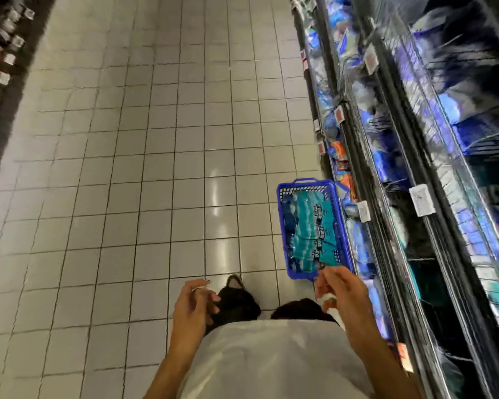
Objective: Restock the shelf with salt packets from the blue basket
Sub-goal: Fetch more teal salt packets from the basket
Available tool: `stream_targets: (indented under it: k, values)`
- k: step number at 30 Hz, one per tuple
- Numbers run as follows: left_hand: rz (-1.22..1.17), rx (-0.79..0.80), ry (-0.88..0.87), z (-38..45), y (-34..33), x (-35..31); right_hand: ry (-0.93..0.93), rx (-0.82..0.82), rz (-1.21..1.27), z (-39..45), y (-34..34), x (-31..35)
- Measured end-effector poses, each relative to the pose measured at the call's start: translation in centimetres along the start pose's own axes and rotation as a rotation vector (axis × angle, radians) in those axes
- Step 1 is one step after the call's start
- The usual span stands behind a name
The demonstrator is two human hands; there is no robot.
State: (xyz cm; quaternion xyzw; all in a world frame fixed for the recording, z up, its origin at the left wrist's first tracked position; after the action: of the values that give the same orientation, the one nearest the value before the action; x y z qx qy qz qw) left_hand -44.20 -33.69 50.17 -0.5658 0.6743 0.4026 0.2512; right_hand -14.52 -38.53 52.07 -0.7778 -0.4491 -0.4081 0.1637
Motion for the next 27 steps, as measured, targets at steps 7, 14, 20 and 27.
stream_targets:
  k: [7, 14, 20, 27]
  values:
    - [0.192, 0.24, -0.058, 10.0, -4.5, -7.6, -0.053, -0.199, 0.156, 2.4, 0.4, 2.4]
    - [0.356, 0.435, -0.064, 16.2, -11.9, -13.6, -0.088, -0.376, 0.208, 6.5, 1.6, 1.9]
    - [0.411, 0.521, 0.018, 20.9, -17.6, -17.2, -0.128, -0.35, 0.079, 9.9, 0.3, 0.9]
    - [0.83, 0.81, -0.007, 29.3, -27.3, -17.5, -0.182, -0.59, 0.208, 13.9, -0.2, 1.0]
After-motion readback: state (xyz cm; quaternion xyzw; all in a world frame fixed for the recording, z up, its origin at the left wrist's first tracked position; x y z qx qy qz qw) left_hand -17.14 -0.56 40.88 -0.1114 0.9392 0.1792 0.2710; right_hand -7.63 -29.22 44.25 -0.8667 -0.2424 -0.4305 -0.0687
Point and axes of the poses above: each hand's wrist, its own z-axis towards the middle knuckle, its own y-axis out of the back of the hand, x = y × z, the point moved 3 cm from there along z, towards the middle knuckle, and after that the axes turned 2 degrees about -x, right-handed, at the moved point
